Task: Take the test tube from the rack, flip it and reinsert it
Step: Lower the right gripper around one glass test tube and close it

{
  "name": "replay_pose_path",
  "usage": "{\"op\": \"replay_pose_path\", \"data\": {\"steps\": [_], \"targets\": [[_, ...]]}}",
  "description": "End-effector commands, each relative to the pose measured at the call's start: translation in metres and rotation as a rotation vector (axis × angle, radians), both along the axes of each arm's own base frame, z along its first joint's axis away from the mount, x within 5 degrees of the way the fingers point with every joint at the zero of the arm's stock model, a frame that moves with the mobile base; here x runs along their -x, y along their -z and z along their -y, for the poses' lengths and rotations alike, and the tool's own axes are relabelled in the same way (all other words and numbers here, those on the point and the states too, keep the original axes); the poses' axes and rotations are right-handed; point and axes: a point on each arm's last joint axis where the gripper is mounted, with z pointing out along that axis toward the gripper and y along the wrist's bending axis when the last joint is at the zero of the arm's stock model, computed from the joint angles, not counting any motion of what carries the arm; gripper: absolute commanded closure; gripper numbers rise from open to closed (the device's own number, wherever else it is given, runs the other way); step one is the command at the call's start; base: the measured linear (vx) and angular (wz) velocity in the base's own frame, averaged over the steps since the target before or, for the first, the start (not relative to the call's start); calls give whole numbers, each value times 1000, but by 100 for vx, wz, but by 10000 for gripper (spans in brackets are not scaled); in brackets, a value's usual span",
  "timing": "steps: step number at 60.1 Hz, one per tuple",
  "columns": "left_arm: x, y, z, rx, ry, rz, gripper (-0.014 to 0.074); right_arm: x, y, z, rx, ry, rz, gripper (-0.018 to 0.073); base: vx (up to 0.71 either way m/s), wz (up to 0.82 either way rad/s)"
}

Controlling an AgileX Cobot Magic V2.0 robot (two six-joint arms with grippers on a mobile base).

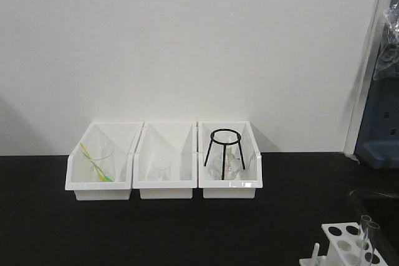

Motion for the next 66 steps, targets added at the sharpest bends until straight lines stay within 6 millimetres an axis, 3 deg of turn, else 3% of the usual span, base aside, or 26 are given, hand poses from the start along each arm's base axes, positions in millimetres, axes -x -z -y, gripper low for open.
{"op": "replay_pose_path", "data": {"steps": [1, 9, 19, 26, 41, 66], "targets": [[-1, -7, 1, -6, 8, 89, 603, 2, -20, 1, -31, 8, 123, -85, 0, 0], [-1, -7, 1, -6, 8, 89, 603, -6, 3, 1, -42, 8, 38, -67, 0, 0], [-1, -7, 1, -6, 8, 89, 603, -9, 75, 3, -54, 41, -73, -3, 0, 0], [-1, -7, 1, -6, 8, 89, 603, -7, 107, 5, -81, 59, -75, 40, 0, 0], [-1, -7, 1, -6, 8, 89, 603, -24, 127, -8, 4, -71, -107, 86, 0, 0], [-1, -7, 1, -6, 8, 89, 603, -60, 156, -8, -53, -67, -164, 86, 0, 0]]}}
